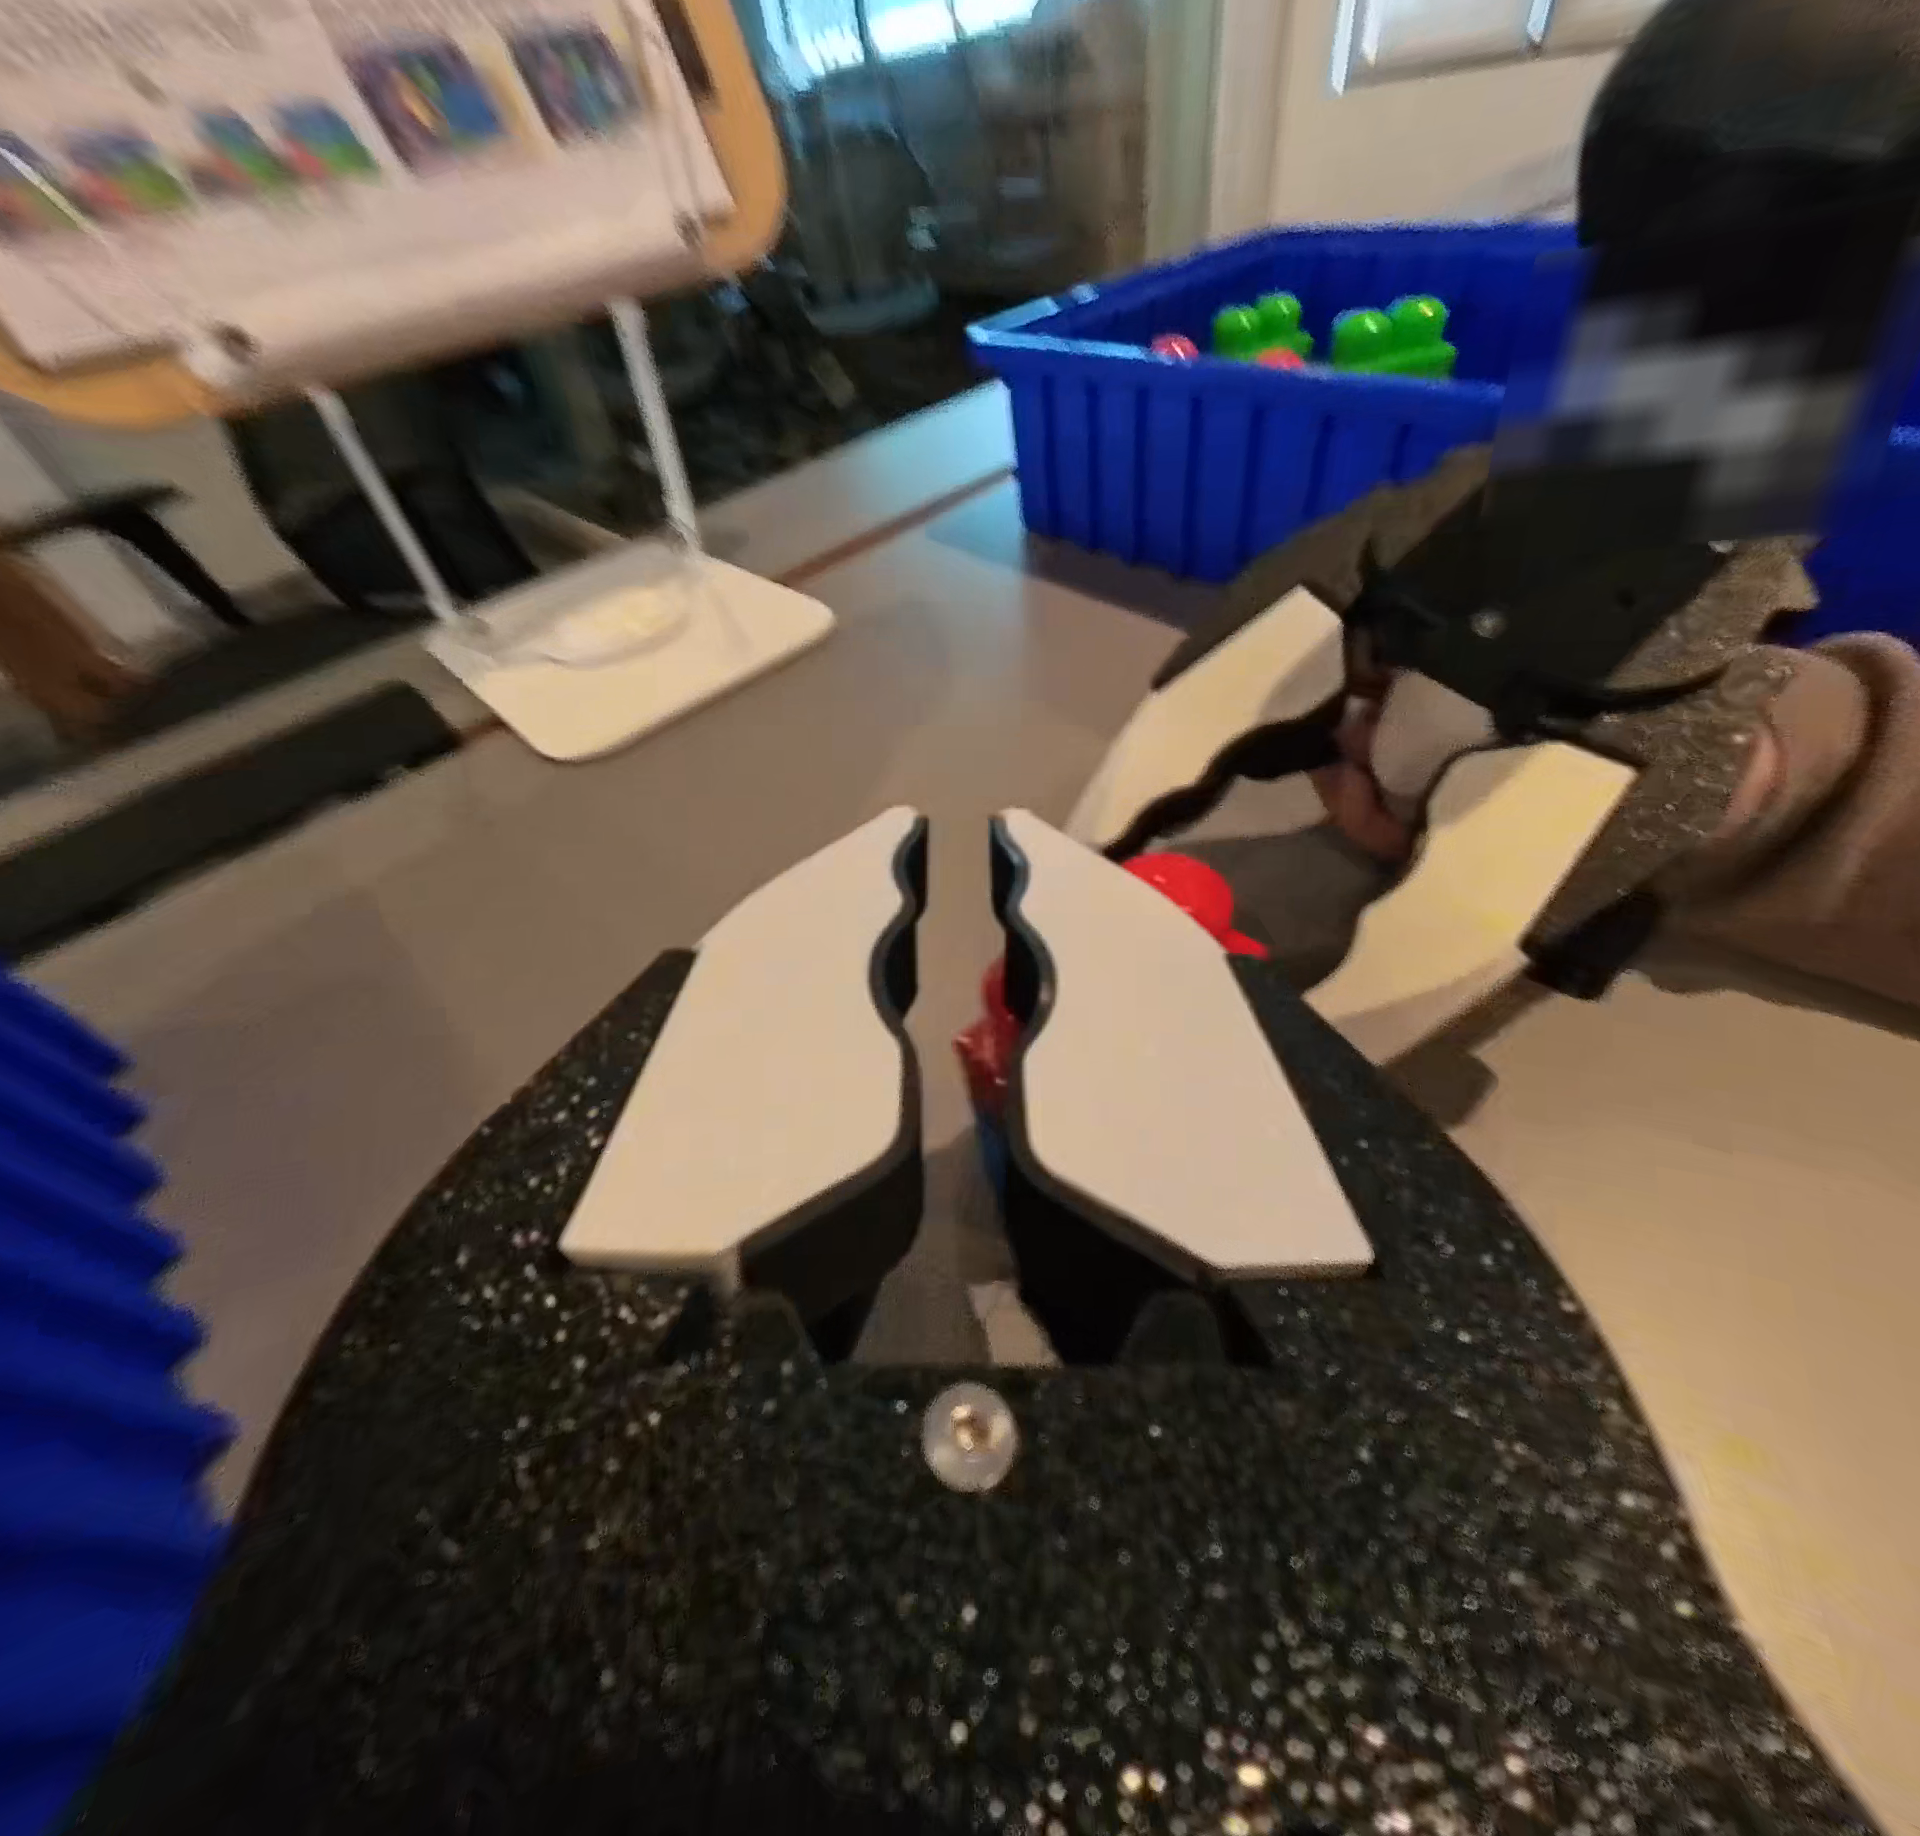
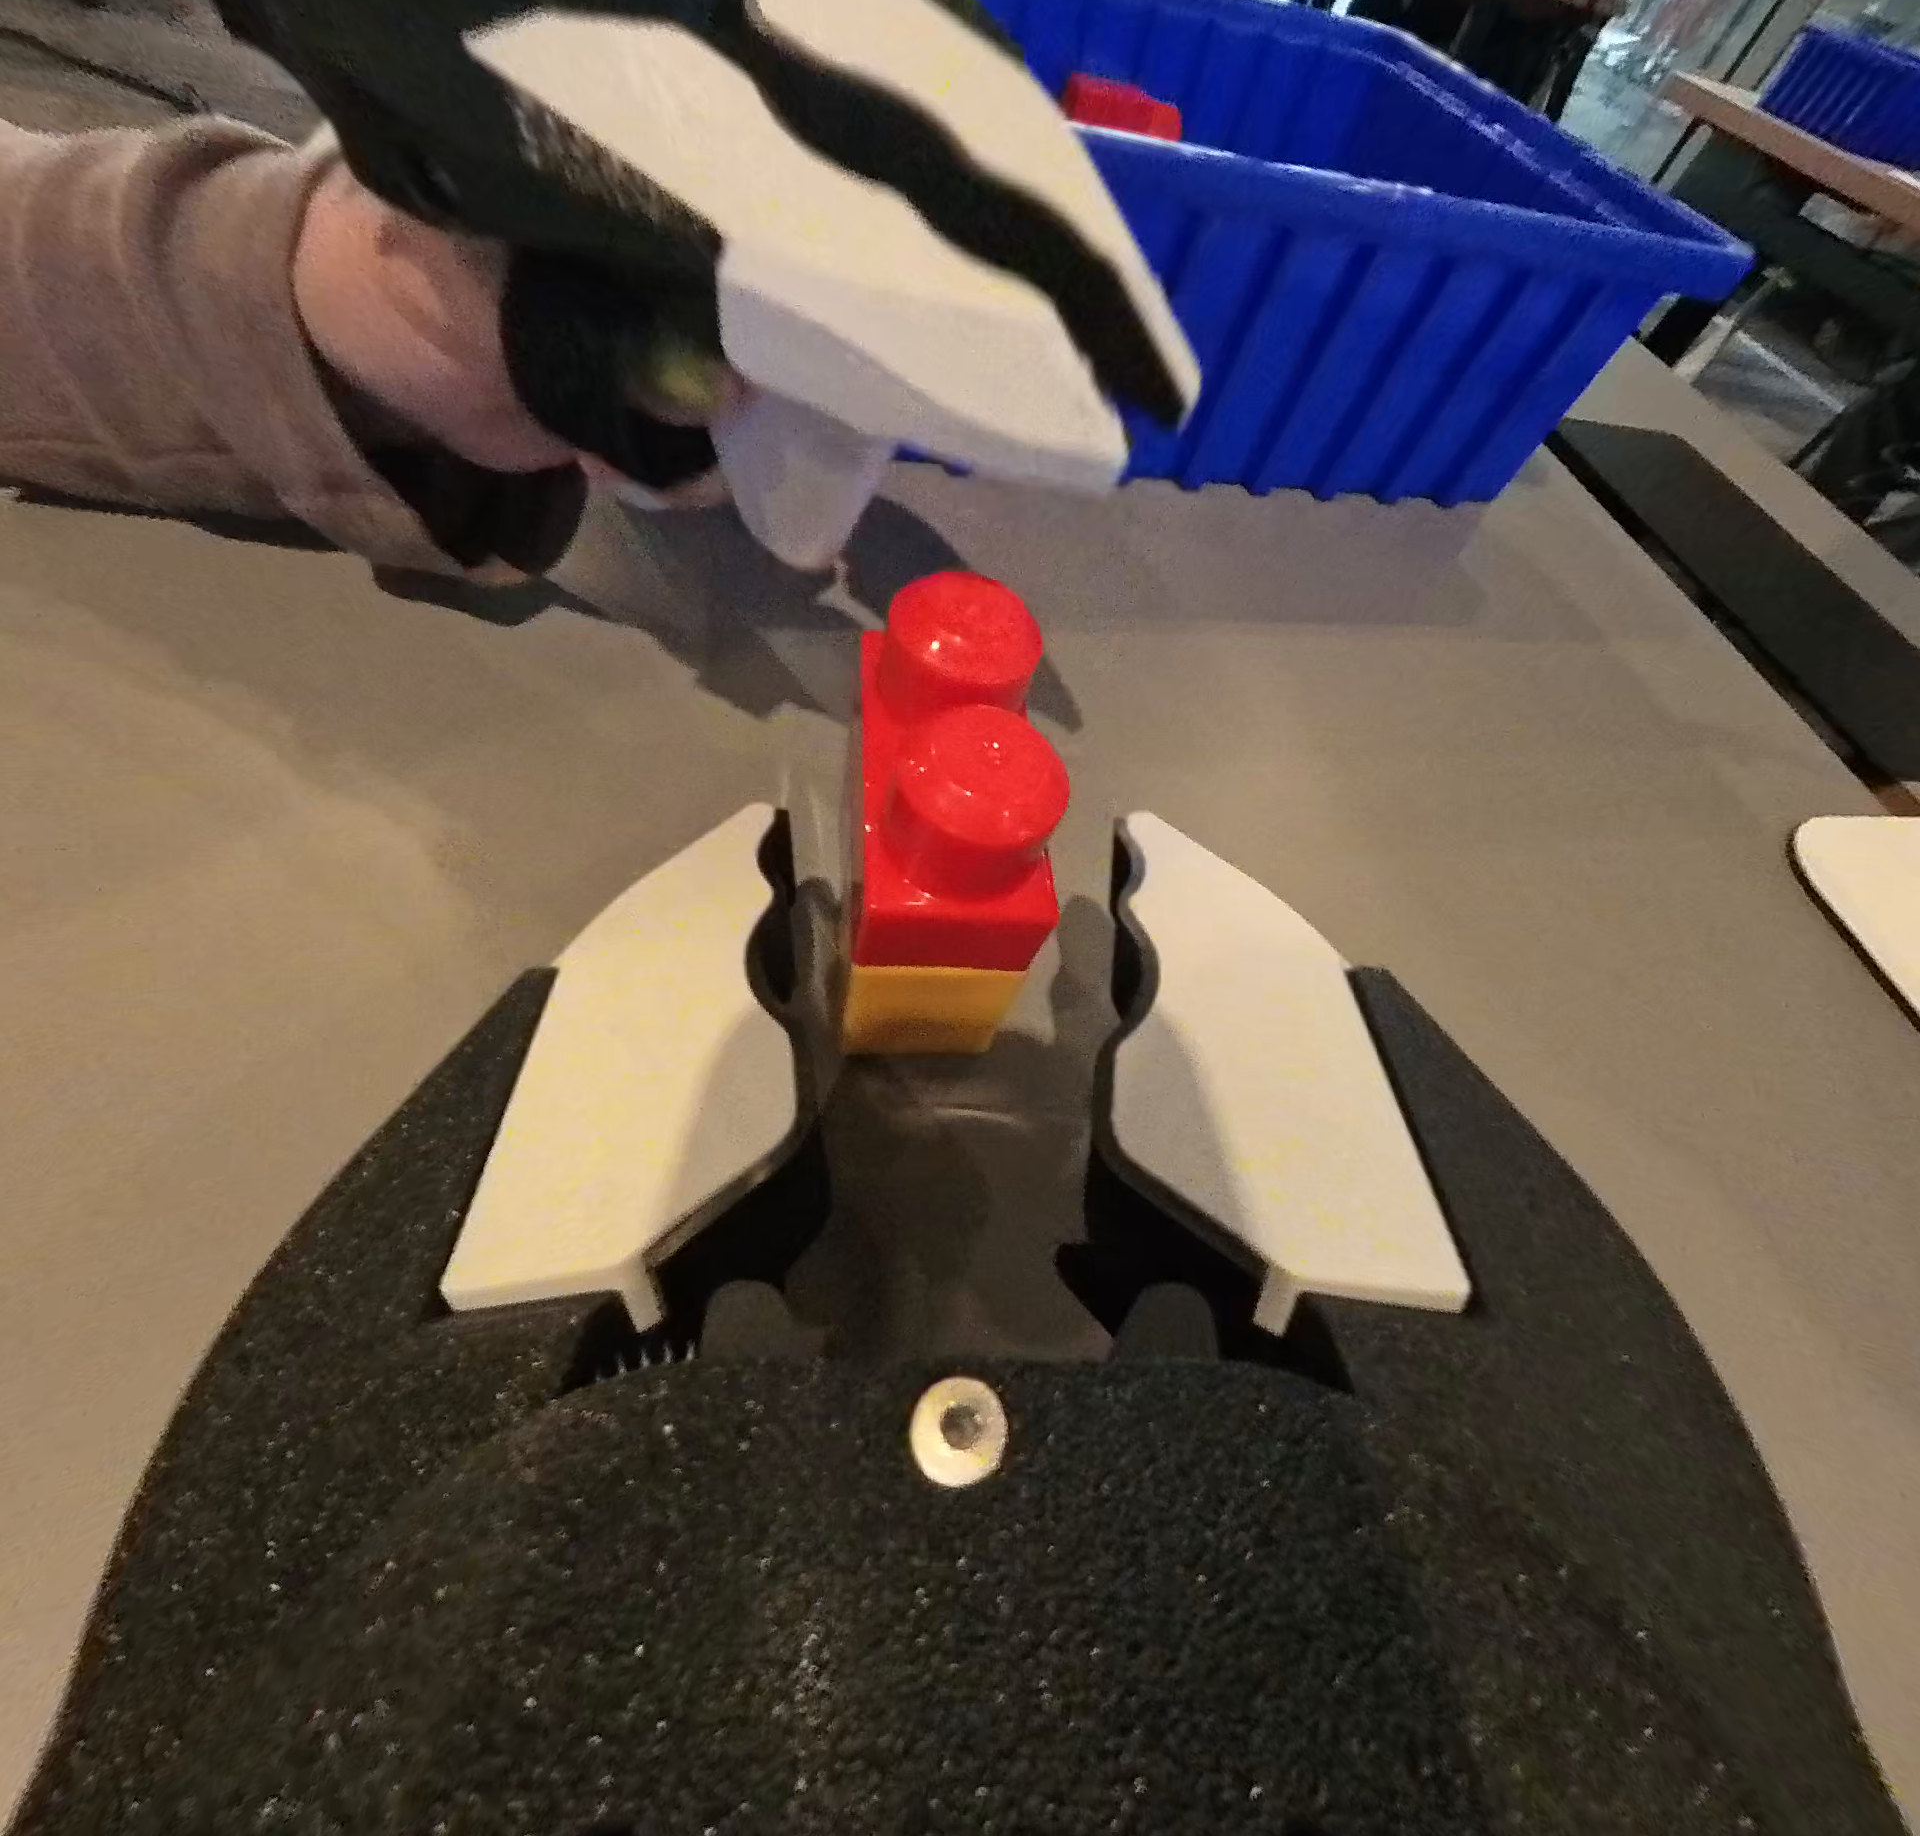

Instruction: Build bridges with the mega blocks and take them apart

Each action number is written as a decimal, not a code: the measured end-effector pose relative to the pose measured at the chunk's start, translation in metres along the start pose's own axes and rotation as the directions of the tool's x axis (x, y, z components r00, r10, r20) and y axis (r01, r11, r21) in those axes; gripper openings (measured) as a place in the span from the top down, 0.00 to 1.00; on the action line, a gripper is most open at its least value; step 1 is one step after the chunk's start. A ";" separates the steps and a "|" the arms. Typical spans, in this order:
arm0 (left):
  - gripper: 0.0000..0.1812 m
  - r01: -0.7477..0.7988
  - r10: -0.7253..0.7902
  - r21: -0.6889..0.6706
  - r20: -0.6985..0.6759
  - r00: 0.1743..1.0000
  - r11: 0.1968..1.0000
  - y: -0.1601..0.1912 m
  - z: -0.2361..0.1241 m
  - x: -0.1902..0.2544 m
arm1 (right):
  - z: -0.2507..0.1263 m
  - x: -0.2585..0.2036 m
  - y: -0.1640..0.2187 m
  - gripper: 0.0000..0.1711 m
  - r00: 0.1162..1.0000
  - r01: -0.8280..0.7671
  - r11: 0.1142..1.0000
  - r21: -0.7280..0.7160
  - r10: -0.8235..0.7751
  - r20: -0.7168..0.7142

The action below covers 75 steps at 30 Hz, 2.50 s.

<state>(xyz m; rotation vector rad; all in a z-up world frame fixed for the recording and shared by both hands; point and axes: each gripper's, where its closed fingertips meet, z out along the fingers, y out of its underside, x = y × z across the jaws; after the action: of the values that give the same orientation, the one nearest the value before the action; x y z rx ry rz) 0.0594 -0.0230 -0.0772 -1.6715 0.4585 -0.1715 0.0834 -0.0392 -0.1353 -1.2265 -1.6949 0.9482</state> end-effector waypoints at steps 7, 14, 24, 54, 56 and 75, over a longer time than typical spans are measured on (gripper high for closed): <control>0.85 0.009 -0.010 0.077 0.007 1.000 0.997 -0.003 -0.005 -0.009 | 0.001 -0.004 0.016 0.77 0.996 -0.063 0.994 -0.089 0.068 0.051; 0.65 0.085 -0.070 0.040 -0.286 0.956 0.996 0.006 -0.001 0.022 | -0.018 -0.004 0.025 0.78 0.990 -0.083 0.992 -0.099 0.094 0.104; 0.59 -0.082 -0.011 -0.132 -0.583 0.813 0.988 0.043 -0.019 0.060 | -0.032 -0.025 0.026 0.78 0.971 -0.050 0.996 -0.074 0.065 0.231; 0.80 -0.240 -0.025 -0.358 -0.599 0.800 0.902 0.090 -0.012 0.079 | -0.022 -0.036 -0.015 0.71 0.943 -0.138 0.985 0.107 0.097 0.319; 0.80 -0.241 -0.024 -0.357 -0.601 0.799 0.902 0.090 -0.012 0.079 | -0.016 -0.037 -0.006 0.77 0.949 -0.114 0.992 0.057 0.092 0.303; 0.80 -0.245 -0.024 -0.359 -0.605 0.796 0.901 0.090 -0.012 0.079 | -0.016 -0.038 -0.004 0.80 0.951 -0.082 0.996 0.038 0.067 0.302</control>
<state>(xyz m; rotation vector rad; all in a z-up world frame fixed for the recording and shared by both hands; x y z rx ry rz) 0.1093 -0.0729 -0.1753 -1.9937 1.1457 -0.5576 0.1039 -0.0756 -0.1323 -1.1648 -1.8546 1.2690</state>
